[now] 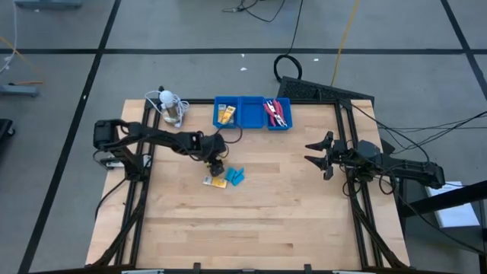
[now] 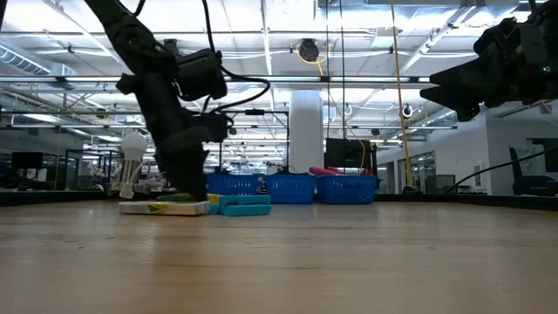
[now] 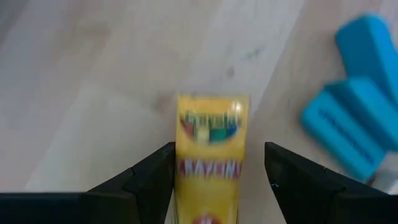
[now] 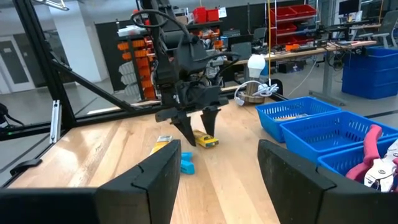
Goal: Pick & Place School Supplies
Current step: Put the crayon box into the left blue bin
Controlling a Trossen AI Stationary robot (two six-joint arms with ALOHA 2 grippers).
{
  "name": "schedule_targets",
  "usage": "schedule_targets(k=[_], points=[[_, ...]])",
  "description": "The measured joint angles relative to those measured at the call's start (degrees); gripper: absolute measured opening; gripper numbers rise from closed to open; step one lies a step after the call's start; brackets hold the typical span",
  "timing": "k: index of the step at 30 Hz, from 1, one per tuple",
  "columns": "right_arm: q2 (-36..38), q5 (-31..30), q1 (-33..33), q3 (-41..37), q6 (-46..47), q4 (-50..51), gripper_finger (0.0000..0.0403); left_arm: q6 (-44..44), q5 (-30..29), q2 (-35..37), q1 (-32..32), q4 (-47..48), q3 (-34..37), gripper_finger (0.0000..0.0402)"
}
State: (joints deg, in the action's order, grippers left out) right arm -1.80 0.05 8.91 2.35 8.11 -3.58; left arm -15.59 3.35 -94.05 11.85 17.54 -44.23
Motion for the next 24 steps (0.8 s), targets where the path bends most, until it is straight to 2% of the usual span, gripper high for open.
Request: schedule_targets(k=[6,14,24], points=[[0.0,0.0,0.0,0.0,0.0,0.0,0.0207,0.4,-3.9,0.5,-2.1,5.3,-0.2,0.0246],[0.0,0.0,0.0,0.0,0.0,0.0,0.0206,0.7,-10.4,0.3,-4.7,5.0,-0.1,0.0246],[0.0,0.0,0.0,0.0,0.0,0.0,0.0207,1.1,-12.5,0.3,-5.7,4.9,-0.1,0.0246]])
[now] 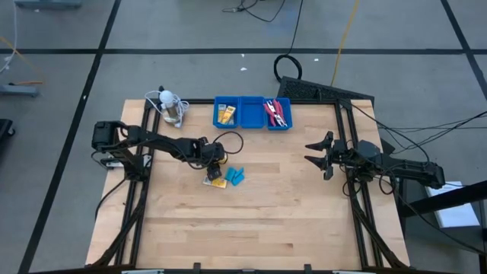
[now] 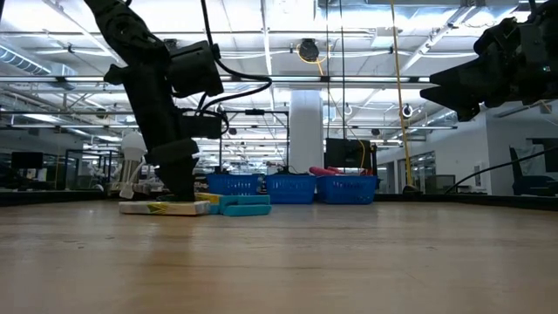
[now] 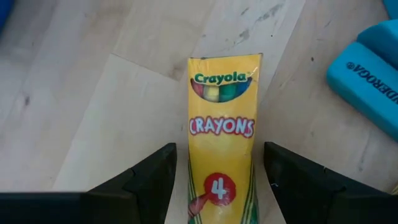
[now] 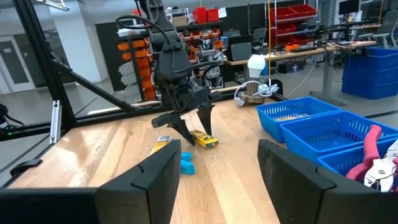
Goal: Pick & Place School Supplies
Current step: Put the crayon box into the left blue bin
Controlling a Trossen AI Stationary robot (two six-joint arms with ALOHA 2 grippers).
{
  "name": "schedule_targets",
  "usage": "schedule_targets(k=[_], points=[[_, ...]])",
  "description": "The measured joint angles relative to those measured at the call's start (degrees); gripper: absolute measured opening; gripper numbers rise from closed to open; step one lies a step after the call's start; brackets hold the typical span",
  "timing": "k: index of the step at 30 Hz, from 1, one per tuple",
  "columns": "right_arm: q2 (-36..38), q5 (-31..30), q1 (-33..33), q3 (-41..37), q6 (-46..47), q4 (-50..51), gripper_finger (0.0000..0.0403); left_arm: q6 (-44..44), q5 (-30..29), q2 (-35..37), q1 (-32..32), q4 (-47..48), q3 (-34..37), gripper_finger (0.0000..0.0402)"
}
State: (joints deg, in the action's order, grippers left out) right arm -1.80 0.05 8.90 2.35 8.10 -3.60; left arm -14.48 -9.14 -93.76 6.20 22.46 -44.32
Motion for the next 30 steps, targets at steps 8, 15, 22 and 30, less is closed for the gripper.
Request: schedule_targets(k=[8,15,22,30], points=[[0.0,0.0,0.0,0.0,0.0,0.0,0.0208,-0.6,-0.1,0.0,-0.3,-0.1,0.0,0.0245],[0.0,0.0,0.0,0.0,0.0,0.0,0.0207,-0.9,0.3,0.0,-0.3,-0.3,0.0,0.0214],[0.0,0.0,0.0,0.0,0.0,0.0,0.0205,-0.9,0.2,0.0,-0.3,-2.0,0.0,0.0142],[0.0,0.0,0.0,0.0,0.0,0.0,0.0208,-2.5,0.1,0.0,-0.3,-4.2,0.0,0.0123]])
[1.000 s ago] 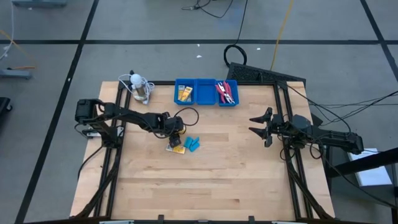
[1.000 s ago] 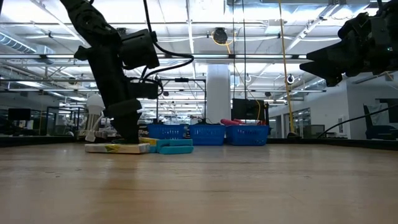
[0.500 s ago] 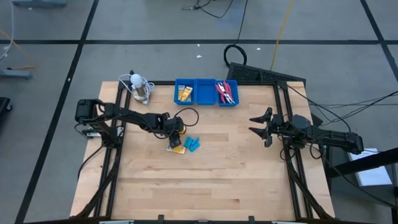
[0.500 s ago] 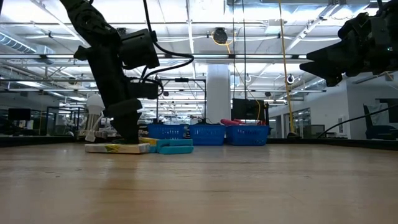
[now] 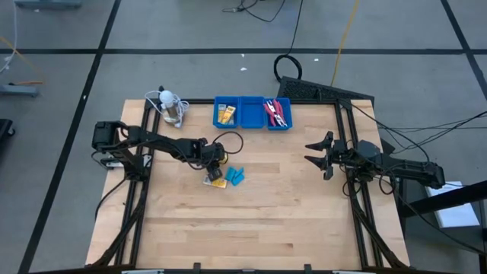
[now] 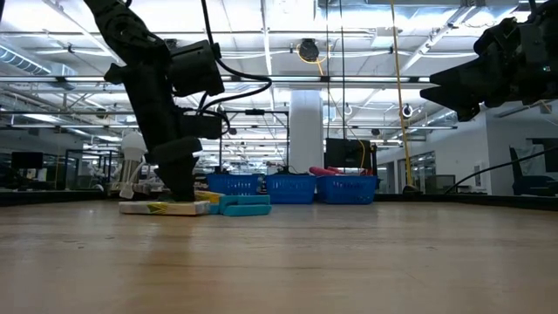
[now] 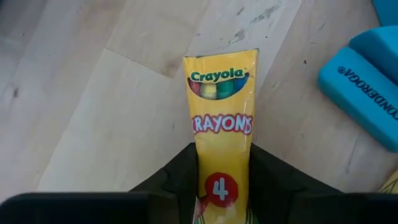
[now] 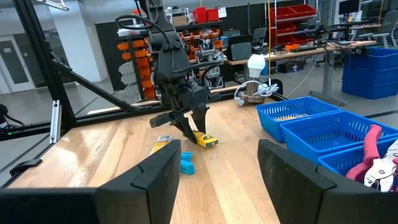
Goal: Pick & Place School Supplies
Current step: Put the crayon box into the left blue bin
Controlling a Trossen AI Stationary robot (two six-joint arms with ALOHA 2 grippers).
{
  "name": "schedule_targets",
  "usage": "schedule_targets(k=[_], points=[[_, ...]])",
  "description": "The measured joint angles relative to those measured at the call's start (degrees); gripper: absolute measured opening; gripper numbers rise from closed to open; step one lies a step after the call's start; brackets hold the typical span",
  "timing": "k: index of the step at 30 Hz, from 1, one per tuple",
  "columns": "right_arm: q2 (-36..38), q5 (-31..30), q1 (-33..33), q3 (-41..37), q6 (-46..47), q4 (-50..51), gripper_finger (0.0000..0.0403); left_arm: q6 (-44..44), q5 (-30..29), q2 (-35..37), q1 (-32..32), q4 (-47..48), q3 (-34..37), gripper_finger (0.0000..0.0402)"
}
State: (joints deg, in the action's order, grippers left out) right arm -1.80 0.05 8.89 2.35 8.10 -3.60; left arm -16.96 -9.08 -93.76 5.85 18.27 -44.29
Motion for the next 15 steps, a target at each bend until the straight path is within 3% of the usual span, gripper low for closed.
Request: schedule_targets(k=[15], points=[[0.0,0.0,0.0,0.0,0.0,0.0,0.0207,-4.2,0.4,0.0,1.5,-0.4,-0.4,0.0123]])
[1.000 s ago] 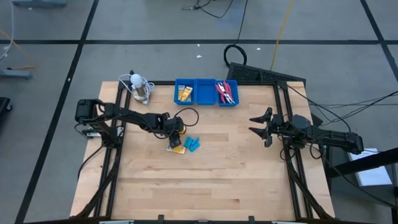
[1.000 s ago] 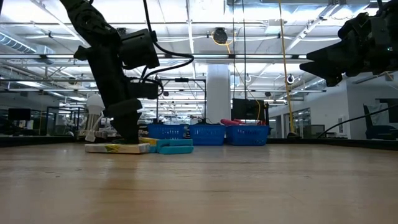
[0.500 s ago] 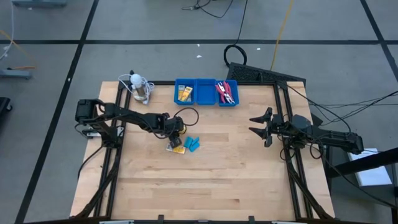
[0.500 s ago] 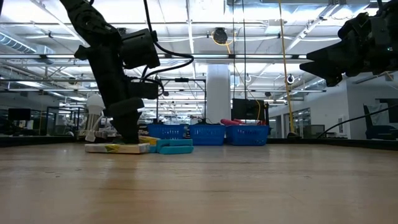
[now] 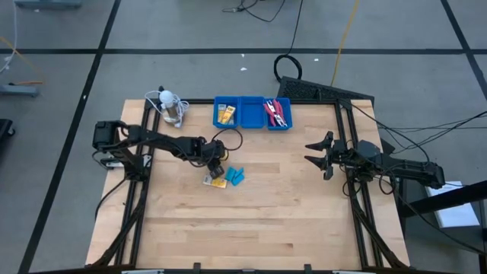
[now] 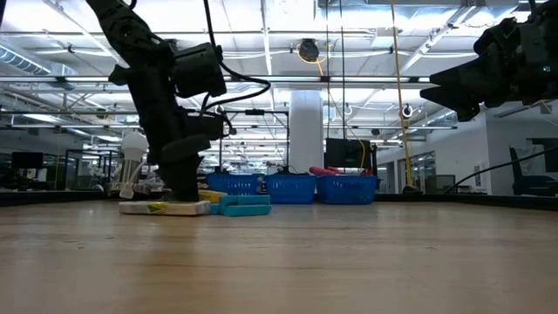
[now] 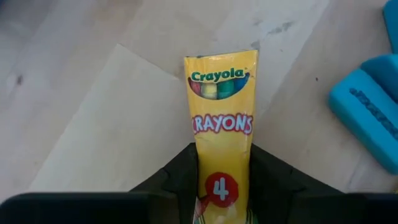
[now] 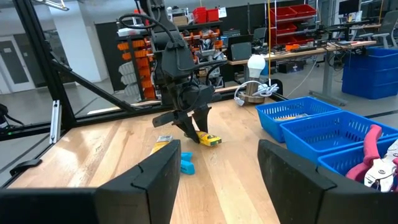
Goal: Pick & Place School Supplies
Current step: Put the crayon box into the left blue bin
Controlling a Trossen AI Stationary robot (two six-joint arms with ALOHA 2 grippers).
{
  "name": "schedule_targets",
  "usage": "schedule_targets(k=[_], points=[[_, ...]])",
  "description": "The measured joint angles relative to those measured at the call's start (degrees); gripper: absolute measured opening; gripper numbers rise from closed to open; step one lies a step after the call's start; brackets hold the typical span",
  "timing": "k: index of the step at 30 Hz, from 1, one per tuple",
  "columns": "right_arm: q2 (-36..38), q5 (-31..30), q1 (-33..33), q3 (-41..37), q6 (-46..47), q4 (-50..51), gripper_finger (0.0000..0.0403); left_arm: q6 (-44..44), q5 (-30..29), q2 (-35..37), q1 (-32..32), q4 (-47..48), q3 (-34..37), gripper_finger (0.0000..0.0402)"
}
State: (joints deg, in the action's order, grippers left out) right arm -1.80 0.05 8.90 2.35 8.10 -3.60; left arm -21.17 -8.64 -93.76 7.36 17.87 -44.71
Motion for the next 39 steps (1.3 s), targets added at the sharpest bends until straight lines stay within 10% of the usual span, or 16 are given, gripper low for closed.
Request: schedule_targets(k=[39], points=[[0.0,0.0,0.0,0.0,0.0,0.0,0.0208,3.0,-0.5,0.1,19.7,1.0,-14.9,0.0122]])
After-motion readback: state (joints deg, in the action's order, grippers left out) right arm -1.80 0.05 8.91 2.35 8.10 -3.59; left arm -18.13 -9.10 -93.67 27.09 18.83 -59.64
